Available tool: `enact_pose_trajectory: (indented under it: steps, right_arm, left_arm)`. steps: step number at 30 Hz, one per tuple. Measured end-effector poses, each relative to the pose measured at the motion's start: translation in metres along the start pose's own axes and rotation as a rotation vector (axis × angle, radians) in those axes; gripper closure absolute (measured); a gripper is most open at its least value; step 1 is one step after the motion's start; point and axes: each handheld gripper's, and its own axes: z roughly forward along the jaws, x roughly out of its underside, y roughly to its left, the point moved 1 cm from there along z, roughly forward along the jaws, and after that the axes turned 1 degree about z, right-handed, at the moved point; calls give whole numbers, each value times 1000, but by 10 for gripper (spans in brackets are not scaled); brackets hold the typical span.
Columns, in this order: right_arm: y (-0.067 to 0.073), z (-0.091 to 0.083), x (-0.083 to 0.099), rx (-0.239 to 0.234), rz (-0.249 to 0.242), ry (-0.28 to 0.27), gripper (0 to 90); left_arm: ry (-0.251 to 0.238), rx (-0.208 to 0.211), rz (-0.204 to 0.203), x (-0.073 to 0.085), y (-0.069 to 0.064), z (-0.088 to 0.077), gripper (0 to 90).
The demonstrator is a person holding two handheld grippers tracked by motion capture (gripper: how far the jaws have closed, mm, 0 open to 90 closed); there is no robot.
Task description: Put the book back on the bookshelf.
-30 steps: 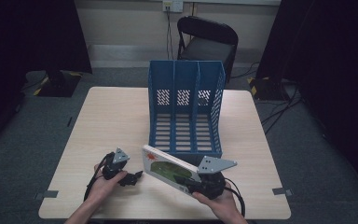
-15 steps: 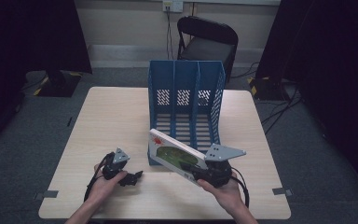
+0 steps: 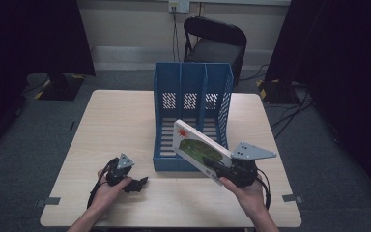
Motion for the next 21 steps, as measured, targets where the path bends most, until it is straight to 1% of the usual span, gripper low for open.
enact_pose_trajectory:
  steps: [2, 4, 7, 11, 15, 19, 21]
  right_arm:
    - [-5, -3, 1, 17, 23, -10, 768]
    - [-10, -5, 3, 45, 37, -5, 768]
    - [-16, -7, 5, 66, 51, -2, 768]
    - [-21, -10, 5, 97, 57, -1, 768]
    - [-25, -13, 6, 151, 55, 4, 768]
    - [-31, -14, 8, 177, 77, 0, 768]
    - [-33, -15, 9, 200, 81, -4, 768]
  left_arm:
    - [0, 1, 0, 0, 0, 0, 55]
    - [0, 1, 0, 0, 0, 0, 55]
    - [0, 1, -2, 0, 0, 0, 55]
    - [0, 1, 0, 0, 0, 0, 55]
    - [0, 1, 0, 0, 0, 0, 55]
    - [0, 1, 0, 0, 0, 0, 55]
    - [0, 1, 0, 0, 0, 0, 55]
